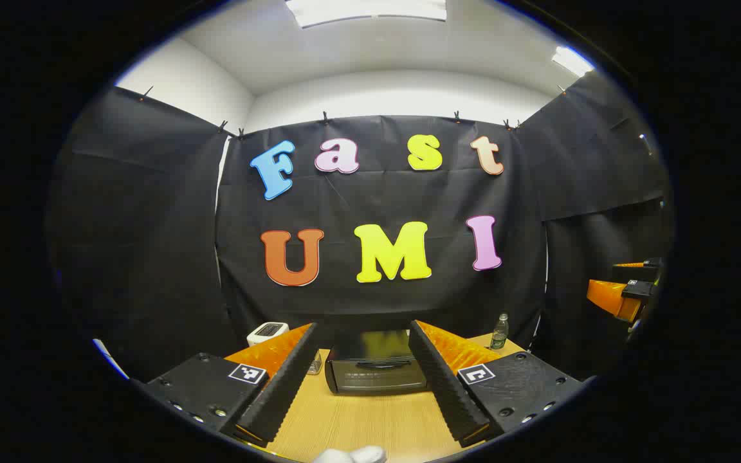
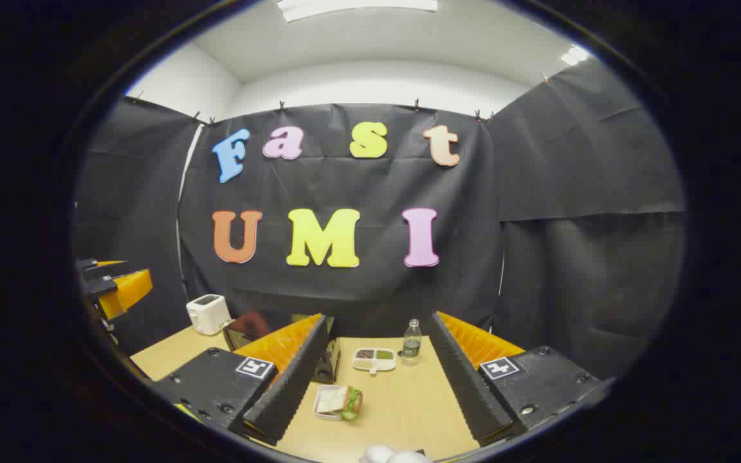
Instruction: Open the electric oven with the left hand, put the food in, and close the electric oven.
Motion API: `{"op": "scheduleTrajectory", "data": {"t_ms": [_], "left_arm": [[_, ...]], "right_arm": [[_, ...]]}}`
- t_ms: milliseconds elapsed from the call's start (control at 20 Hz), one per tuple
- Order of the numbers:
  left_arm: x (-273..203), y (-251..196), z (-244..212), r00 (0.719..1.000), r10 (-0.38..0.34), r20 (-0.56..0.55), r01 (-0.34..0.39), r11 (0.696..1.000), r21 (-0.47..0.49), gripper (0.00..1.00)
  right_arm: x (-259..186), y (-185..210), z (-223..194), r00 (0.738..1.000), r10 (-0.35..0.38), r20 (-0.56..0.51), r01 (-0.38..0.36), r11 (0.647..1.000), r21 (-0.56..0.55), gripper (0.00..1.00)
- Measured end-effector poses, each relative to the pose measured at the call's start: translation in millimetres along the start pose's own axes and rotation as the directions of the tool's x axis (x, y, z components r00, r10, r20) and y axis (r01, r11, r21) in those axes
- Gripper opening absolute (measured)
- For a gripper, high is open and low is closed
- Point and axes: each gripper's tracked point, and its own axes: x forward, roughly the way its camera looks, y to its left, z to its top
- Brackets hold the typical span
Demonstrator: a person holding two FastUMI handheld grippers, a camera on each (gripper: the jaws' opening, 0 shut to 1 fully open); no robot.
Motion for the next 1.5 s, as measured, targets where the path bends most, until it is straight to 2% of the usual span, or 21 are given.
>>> {"op": "scheduleTrajectory", "data": {"t_ms": [350,400,600,650,700,750,850,900,950,1100,1150,1200,1250,1300,1350,1400,1450,1500], "left_arm": [[7.8,-0.9,0.0,1.0,-0.005,-0.001,0.005,1.0,-0.001,0.93],[8.7,0.3,1.2,1.0,0.0,0.002,0.0,1.0,-0.002,0.93],[15.5,3.4,-2.4,1.0,0.009,-0.002,-0.009,1.0,-0.003,0.93],[18.8,4.1,-5.0,1.0,0.012,-0.001,-0.012,1.0,-0.001,0.92],[22.4,4.5,-7.1,1.0,0.015,-0.003,-0.015,1.0,0.0,0.93],[26.2,4.5,-10.4,1.0,0.015,-0.005,-0.015,1.0,-0.002,0.93],[36.8,0.5,-20.6,1.0,0.015,-0.016,-0.016,1.0,-0.016,0.93],[43.9,-1.9,-26.6,1.0,0.011,-0.021,-0.012,1.0,-0.019,0.93],[52.2,-3.6,-31.1,1.0,0.009,-0.021,-0.009,1.0,-0.019,0.93],[84.9,-13.0,-53.3,1.0,-0.004,-0.025,0.003,1.0,-0.02,0.92],[97.6,-18.8,-62.1,0.999,-0.013,-0.029,0.012,1.0,-0.026,0.93],[110.2,-24.1,-72.0,0.999,-0.019,-0.029,0.019,0.999,-0.026,0.93],[126.8,-25.6,-83.0,0.999,-0.023,-0.034,0.022,0.999,-0.025,0.93],[141.9,-30.2,-96.9,0.998,-0.035,-0.058,0.034,0.999,-0.026,0.93],[156.1,-36.4,-112.8,0.997,-0.044,-0.068,0.042,0.999,-0.029,0.93],[171.3,-38.6,-124.9,0.995,-0.047,-0.082,0.045,0.999,-0.028,0.93],[185.1,-45.2,-136.4,0.994,-0.061,-0.095,0.058,0.998,-0.026,0.93],[199.2,-50.6,-149.4,0.992,-0.065,-0.108,0.063,0.998,-0.023,0.93]], "right_arm": [[7.4,5.4,-0.4,1.0,0.012,-0.002,-0.012,1.0,-0.018,0.95],[9.2,5.4,-0.1,1.0,0.012,0.003,-0.012,1.0,-0.014,1.0],[13.0,4.9,0.0,1.0,0.009,0.005,-0.008,1.0,-0.022,1.0],[13.9,5.0,1.0,1.0,0.007,0.007,-0.007,1.0,-0.024,0.95],[14.4,5.3,1.0,1.0,0.007,0.009,-0.007,1.0,-0.023,1.0],[16.4,5.1,2.5,1.0,0.01,0.011,-0.01,1.0,-0.023,0.95],[16.8,2.2,4.9,1.0,0.006,0.016,-0.005,1.0,-0.03,0.95],[18.3,0.2,6.8,1.0,0.004,0.019,-0.003,0.999,-0.032,1.0],[18.7,-3.1,8.2,1.0,0.0,0.021,0.001,0.999,-0.033,0.95],[19.7,-17.3,14.8,0.999,-0.023,0.03,0.024,0.999,-0.04,0.95],[20.7,-22.5,15.8,0.999,-0.035,0.032,0.037,0.998,-0.046,1.0],[21.3,-28.9,16.7,0.998,-0.05,0.032,0.051,0.997,-0.055,0.95],[21.4,-34.7,16.1,0.998,-0.064,0.028,0.066,0.996,-0.064,1.0],[19.9,-41.8,16.4,0.996,-0.082,0.027,0.084,0.994,-0.073,1.0],[19.4,-47.6,17.2,0.995,-0.098,0.026,0.1,0.992,-0.078,0.95],[19.5,-53.7,15.6,0.993,-0.116,0.021,0.117,0.99,-0.081,1.0],[18.7,-61.1,14.1,0.991,-0.134,0.016,0.135,0.988,-0.078,0.95],[18.5,-67.6,12.4,0.988,-0.155,0.009,0.155,0.985,-0.077,1.0]]}}
